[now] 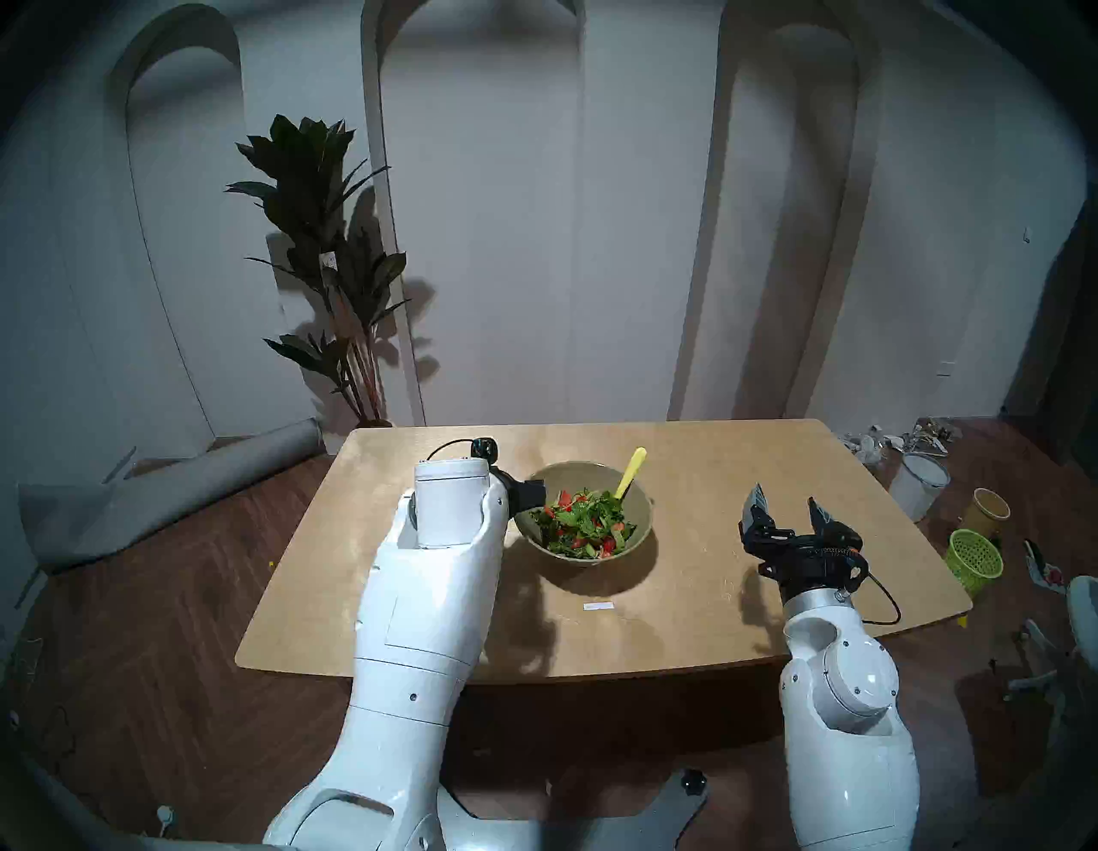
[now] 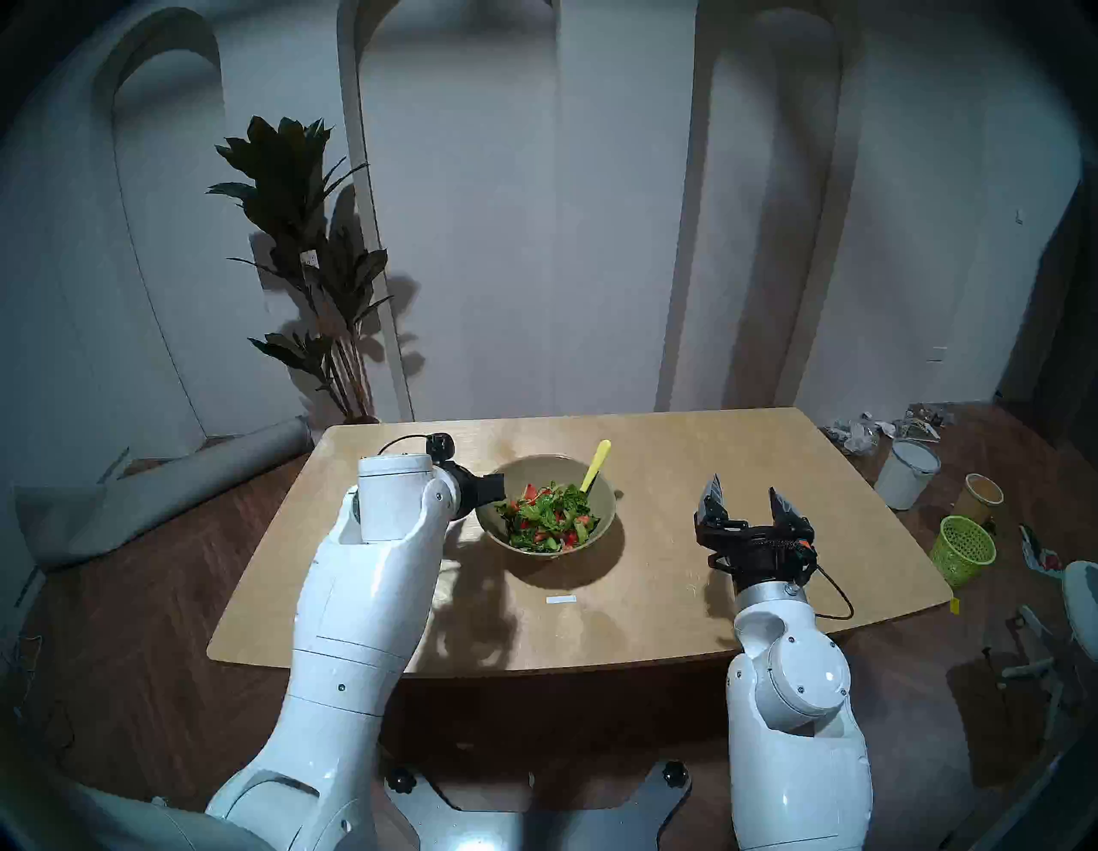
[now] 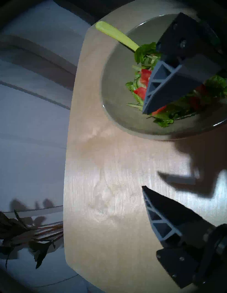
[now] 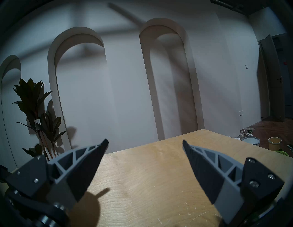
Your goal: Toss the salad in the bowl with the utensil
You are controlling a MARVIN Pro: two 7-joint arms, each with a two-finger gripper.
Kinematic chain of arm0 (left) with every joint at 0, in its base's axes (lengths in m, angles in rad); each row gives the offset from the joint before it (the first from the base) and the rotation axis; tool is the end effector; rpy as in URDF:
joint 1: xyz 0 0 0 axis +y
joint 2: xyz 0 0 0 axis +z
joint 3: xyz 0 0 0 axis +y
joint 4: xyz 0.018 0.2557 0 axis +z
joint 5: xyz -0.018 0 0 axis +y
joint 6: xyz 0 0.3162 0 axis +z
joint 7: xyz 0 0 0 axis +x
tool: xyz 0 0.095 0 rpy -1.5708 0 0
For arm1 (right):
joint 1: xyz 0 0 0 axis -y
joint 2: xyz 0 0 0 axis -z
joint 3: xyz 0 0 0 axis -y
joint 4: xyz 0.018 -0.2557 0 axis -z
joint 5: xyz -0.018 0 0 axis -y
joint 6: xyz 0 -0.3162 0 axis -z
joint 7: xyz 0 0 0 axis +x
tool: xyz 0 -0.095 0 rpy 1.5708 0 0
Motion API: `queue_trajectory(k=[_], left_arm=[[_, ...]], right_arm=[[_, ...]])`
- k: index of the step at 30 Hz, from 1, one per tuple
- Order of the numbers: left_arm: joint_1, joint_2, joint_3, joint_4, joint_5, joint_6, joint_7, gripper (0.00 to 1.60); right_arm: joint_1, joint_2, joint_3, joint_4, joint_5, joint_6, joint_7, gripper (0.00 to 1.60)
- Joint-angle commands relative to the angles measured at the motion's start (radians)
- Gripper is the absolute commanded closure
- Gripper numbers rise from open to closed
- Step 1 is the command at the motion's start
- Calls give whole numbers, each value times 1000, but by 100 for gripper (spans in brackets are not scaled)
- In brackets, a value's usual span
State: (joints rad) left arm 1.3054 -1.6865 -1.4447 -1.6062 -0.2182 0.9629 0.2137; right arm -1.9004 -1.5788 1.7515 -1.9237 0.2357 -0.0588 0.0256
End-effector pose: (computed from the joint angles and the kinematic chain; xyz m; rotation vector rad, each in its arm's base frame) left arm 0.4612 -0.0848 -0.2184 2.6892 0.0345 1.2872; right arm 0.3392 -0.0712 -0.2486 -2.0767 0.3578 -2.3046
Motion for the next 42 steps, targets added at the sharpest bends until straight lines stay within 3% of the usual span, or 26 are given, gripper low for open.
queue_trajectory(k=[1,6,15,23,26,33,39,42], left_arm=[[20,14,20,-83,-69,-3,12,8],[55,31,32,-106,-112,-3,54,3],[62,64,58,-89,-169,-3,116,10],[57,91,78,-86,-244,-3,170,29],[58,106,89,-83,-276,-3,194,84],[53,138,116,-79,-361,-3,254,83],[41,165,140,-81,-441,-3,307,99],[34,183,155,-80,-482,-3,337,156]], right_arm=[[14,4,-4,-20,-10,-8,0,0],[17,1,-6,-17,-12,-13,0,0],[19,0,-9,-15,-13,-19,3,0],[19,-2,-11,-19,-18,-17,-1,0],[20,-2,-11,-18,-17,-19,-1,0],[25,-3,-10,-18,-16,-22,-4,0],[26,-4,-9,-19,-17,-21,-6,0],[27,-4,-7,-17,-16,-21,-6,0]])
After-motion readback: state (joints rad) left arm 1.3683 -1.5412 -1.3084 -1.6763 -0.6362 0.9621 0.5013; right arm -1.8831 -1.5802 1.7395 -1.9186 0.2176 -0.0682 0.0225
